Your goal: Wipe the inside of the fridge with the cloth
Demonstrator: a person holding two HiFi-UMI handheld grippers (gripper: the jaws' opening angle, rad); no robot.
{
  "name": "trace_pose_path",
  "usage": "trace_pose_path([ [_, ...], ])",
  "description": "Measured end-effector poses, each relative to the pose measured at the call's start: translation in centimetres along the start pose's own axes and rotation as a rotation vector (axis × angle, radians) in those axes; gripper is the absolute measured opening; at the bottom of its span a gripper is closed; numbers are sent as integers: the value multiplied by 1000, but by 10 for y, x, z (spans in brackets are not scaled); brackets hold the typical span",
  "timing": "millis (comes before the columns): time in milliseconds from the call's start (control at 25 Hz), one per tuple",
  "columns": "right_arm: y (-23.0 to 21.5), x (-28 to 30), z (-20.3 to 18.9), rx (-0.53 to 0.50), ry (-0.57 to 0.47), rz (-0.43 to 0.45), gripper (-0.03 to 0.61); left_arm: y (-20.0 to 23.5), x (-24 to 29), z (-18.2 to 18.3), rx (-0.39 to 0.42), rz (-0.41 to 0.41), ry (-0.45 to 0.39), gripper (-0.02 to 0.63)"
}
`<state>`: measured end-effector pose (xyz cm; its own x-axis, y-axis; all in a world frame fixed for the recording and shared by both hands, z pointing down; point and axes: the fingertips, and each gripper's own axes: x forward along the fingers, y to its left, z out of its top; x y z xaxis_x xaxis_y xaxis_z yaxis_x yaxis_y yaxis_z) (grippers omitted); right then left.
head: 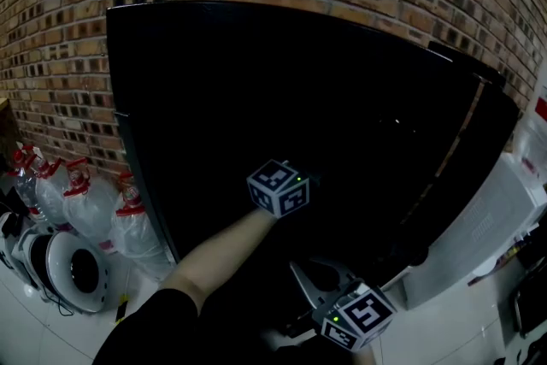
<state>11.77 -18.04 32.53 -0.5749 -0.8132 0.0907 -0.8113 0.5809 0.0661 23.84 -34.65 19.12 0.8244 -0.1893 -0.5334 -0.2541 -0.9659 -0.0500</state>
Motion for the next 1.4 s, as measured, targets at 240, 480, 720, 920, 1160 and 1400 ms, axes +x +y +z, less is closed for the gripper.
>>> trace_pose_path([
  [240, 1, 2, 2, 1, 1, -2, 3, 28, 14, -2, 37, 80, 20, 48],
  [480, -2, 1, 0, 2, 6, -13, 3, 49, 25, -6, 59, 151, 24, 48],
  [720, -2, 1, -3, 6, 17, -18, 3, 66, 34, -10, 152, 245, 49, 48],
  [920, -3, 0, -3, 4, 18, -28, 3, 76, 37, -16, 220, 324, 107, 48],
  [1160, -2, -3, -1, -2, 20, -36, 3, 61, 10, -2, 194, 329, 84, 49],
  [1400, 8, -6, 0, -3, 11, -15, 3, 5, -27, 26, 128, 178, 67, 49],
])
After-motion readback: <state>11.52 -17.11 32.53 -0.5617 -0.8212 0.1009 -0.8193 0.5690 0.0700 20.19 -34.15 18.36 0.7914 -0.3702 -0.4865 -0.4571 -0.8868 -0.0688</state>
